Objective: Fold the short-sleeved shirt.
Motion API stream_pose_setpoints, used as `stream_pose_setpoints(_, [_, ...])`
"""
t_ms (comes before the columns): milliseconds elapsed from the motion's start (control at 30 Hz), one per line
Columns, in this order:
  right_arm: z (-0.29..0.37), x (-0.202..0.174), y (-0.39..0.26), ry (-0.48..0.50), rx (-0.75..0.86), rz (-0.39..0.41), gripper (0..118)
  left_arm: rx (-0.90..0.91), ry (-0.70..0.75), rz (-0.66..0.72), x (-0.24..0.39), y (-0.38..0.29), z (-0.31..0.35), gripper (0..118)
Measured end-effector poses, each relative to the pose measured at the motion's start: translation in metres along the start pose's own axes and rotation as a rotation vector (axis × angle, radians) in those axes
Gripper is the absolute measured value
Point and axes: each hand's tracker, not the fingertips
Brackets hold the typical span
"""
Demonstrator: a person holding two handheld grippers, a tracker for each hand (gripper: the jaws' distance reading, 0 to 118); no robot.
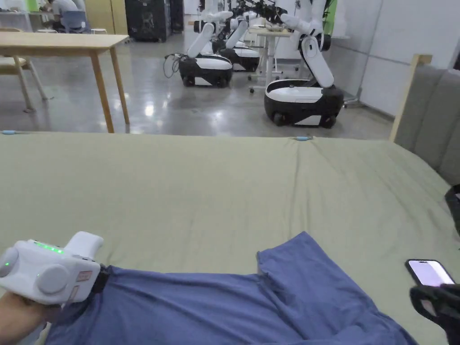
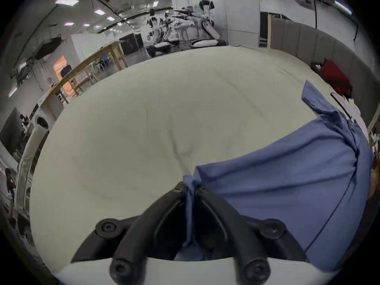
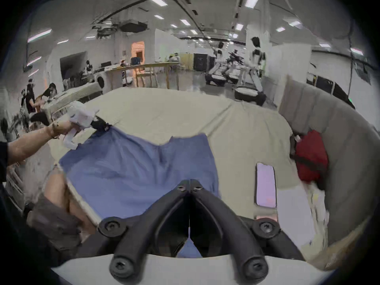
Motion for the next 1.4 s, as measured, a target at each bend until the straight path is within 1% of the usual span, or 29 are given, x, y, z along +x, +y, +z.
stream_pose_setpoints(33, [-0.032, 0.009, 0.014, -0.008, -0.018, -0.001, 1, 0.002, 0.003, 0.010, 0.004, 0.000, 0.005, 4])
stream_pose_setpoints(67, [-0.066, 0.020, 0.025, -0.010, -0.049, 0.006, 8, 0.002, -0.009, 0.032, 0.003, 0.001, 0.007, 4])
stream_pose_setpoints(100, [-0.094, 0.029, 0.035, -0.019, -0.073, 0.019, 38, 0.008, -0.013, 0.042, 0.004, 0.000, 0.010, 4])
stream_pose_setpoints(133, [-0.129, 0.040, 0.038, -0.023, -0.106, 0.016, 94, 0.036, -0.001, 0.043, 0.004, -0.001, 0.013, 4])
stream_pose_setpoints(167, [-0.160, 0.049, 0.039, -0.046, -0.160, 0.012, 116, 0.040, -0.013, 0.066, 0.003, -0.002, 0.015, 4])
stream_pose_setpoints(200, [-0.187, 0.054, 0.038, -0.064, -0.223, 0.000, 115, 0.042, -0.018, 0.088, 0.004, -0.003, 0.016, 4])
stream_pose_setpoints(233, [-0.212, 0.064, 0.032, -0.056, -0.295, -0.001, 115, 0.042, -0.018, 0.088, 0.005, -0.004, 0.017, 4])
stream_pose_setpoints(267, [-0.230, 0.067, 0.031, -0.076, -0.333, -0.006, 113, 0.053, -0.011, 0.088, 0.005, -0.005, 0.019, 4])
stream_pose_setpoints(300, [-0.243, 0.068, 0.027, -0.083, -0.368, -0.009, 107, 0.054, -0.011, 0.093, 0.005, -0.005, 0.020, 4])
stream_pose_setpoints(333, [-0.253, 0.069, 0.024, -0.108, -0.405, -0.013, 93, 0.051, -0.013, 0.096, 0.005, -0.005, 0.020, 4])
stream_pose_setpoints(367, [-0.262, 0.069, 0.021, -0.116, -0.446, -0.008, 84, 0.049, -0.012, 0.097, 0.005, -0.006, 0.020, 4])
stream_pose_setpoints(400, [-0.266, 0.067, 0.018, -0.112, -0.482, -0.019, 76, 0.052, -0.006, 0.095, 0.006, -0.006, 0.020, 4])
stream_pose_setpoints(433, [-0.270, 0.064, 0.016, -0.080, -0.533, -0.033, 66, 0.049, -0.006, 0.094, 0.017, -0.006, 0.029, 4])
stream_pose_setpoints(467, [-0.267, 0.061, 0.015, -0.060, -0.509, -0.051, 60, 0.047, -0.005, 0.093, 0.020, -0.007, 0.030, 4])
stream_pose_setpoints(500, [-0.262, 0.058, 0.018, -0.095, -0.485, -0.033, 57, 0.047, -0.004, 0.091, 0.022, -0.008, 0.032, 4])
stream_pose_setpoints(533, [-0.260, 0.055, 0.020, -0.086, -0.489, -0.029, 44, 0.044, -0.005, 0.090, 0.026, -0.008, 0.033, 4])
stream_pose_setpoints(567, [-0.257, 0.050, 0.021, -0.044, -0.498, -0.031, 28, 0.042, -0.003, 0.088, 0.022, -0.006, 0.031, 4])
stream_pose_setpoints(600, [-0.257, 0.044, 0.020, -0.014, -0.506, -0.024, 5, 0.039, 0.000, 0.086, 0.025, -0.006, 0.032, 4])
stream_pose_setpoints(633, [-0.256, 0.037, 0.018, 0.018, -0.526, -0.001, 0, 0.038, 0.002, 0.083, 0.027, -0.008, 0.034, 4])
stream_pose_setpoints(700, [-0.257, 0.027, 0.018, -0.064, -0.512, 0.086, 0, 0.034, 0.003, 0.081, 0.025, -0.008, 0.036, 4])
stream_pose_setpoints(767, [-0.244, 0.027, 0.023, -0.060, -0.484, 0.041, 0, 0.039, 0.011, 0.081, 0.026, -0.010, 0.049, 4])
stream_pose_setpoints(833, [-0.222, 0.028, 0.030, -0.047, -0.418, 0.017, 0, 0.066, 0.002, 0.081, 0.022, -0.014, 0.068, 4])
stream_pose_setpoints(900, [-0.186, 0.030, 0.039, -0.038, -0.339, 0.037, 0, 0.107, 0.006, 0.061, 0.025, -0.019, 0.096, 4])
stream_pose_setpoints(1000, [-0.108, 0.027, 0.047, -0.024, -0.203, 0.063, 0, 0.211, -0.018, 0.040, 0.025, -0.037, 0.149, 4])
stream_pose_setpoints(1133, [0.003, 0.025, 0.023, 0.013, -0.067, 0.039, 0, 0.269, -0.031, 0.026, 0.031, -0.086, 0.213, 4])
stream_pose_setpoints(1200, [0.041, 0.020, -0.004, 0.017, -0.074, 0.041, 0, 0.277, -0.032, 0.041, 0.035, -0.116, 0.230, 4])
stream_pose_setpoints(1267, [0.065, 0.014, -0.039, 0.024, -0.086, 0.029, 0, 0.254, -0.064, 0.110, 0.036, -0.152, 0.232, 4])
stream_pose_setpoints(1300, [0.069, 0.011, -0.055, 0.044, -0.119, 0.012, 0, 0.235, -0.076, 0.128, 0.037, -0.167, 0.231, 4])
stream_pose_setpoints(1400, [0.064, 0.010, -0.106, 0.056, -0.248, -0.028, 0, 0.148, -0.109, 0.171, 0.039, -0.206, 0.208, 4])
